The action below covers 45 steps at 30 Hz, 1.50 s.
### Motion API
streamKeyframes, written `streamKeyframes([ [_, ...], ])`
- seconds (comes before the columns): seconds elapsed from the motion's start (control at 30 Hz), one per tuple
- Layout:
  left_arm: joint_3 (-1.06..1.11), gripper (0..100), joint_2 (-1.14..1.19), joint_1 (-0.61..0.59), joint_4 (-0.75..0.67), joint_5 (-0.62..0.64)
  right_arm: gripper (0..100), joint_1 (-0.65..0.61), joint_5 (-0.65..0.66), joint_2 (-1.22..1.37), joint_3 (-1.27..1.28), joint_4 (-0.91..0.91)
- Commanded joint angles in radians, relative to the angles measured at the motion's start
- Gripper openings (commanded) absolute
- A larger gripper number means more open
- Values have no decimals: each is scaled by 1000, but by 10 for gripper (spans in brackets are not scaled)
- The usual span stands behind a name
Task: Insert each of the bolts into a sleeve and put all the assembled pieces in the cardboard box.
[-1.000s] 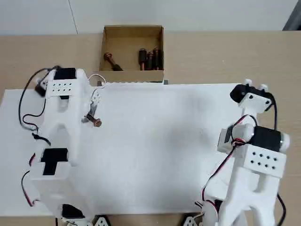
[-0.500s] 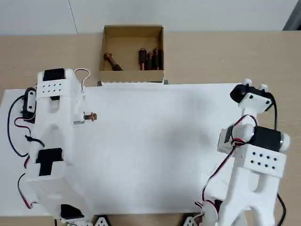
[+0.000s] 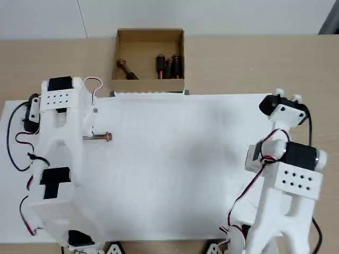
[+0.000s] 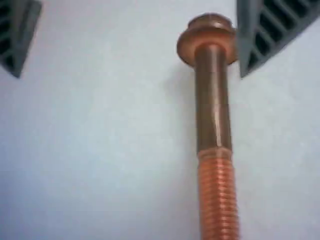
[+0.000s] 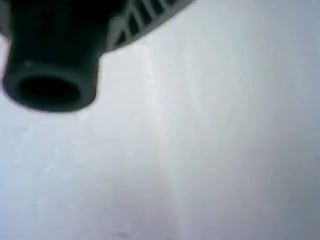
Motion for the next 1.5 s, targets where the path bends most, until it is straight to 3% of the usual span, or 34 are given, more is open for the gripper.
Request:
streamKeyframes([
  [0.0,-10,265,-68,-8,8,-210,4,4,-9,-27,-5,-4],
  [0.2,-18,265,-68,-25,28,-565,4,5,-9,-27,-5,-4],
  [0.37,-101,267,-57,-21,135,-753,4,5,-9,-27,-2,-7],
  [0.53,-136,268,-57,-26,157,-988,4,1,-6,-27,38,-28],
  [0.77,-136,265,-58,-20,198,-1476,4,1,-6,-28,43,-27],
  [1.03,-137,265,-63,-21,195,-1837,4,1,-5,-28,43,-25],
  [1.37,-137,265,-55,-28,133,-2481,4,1,-3,-28,43,-24],
  [1.47,-133,265,-55,-28,55,-2547,4,1,-3,-28,43,-24],
])
